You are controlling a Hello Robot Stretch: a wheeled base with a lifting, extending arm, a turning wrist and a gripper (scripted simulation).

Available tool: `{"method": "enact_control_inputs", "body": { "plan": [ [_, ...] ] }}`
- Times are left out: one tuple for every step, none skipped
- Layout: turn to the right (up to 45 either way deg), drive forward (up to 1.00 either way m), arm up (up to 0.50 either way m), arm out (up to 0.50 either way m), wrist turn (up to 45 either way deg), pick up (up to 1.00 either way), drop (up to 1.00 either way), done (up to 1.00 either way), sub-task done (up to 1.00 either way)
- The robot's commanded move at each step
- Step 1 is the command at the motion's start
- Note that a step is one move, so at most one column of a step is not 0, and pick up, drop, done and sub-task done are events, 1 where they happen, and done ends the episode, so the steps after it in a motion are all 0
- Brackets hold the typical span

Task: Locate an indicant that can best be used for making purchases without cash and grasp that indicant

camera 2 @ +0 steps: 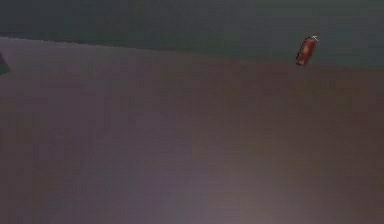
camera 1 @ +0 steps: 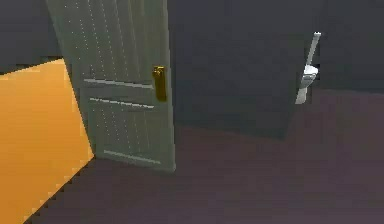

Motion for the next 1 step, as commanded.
{"method": "enact_control_inputs", "body": {
  "plan": [
    [0.0,0.55,0.0,0.0,0.0,0.0,0.0,0.0,0.0]
  ]
}}
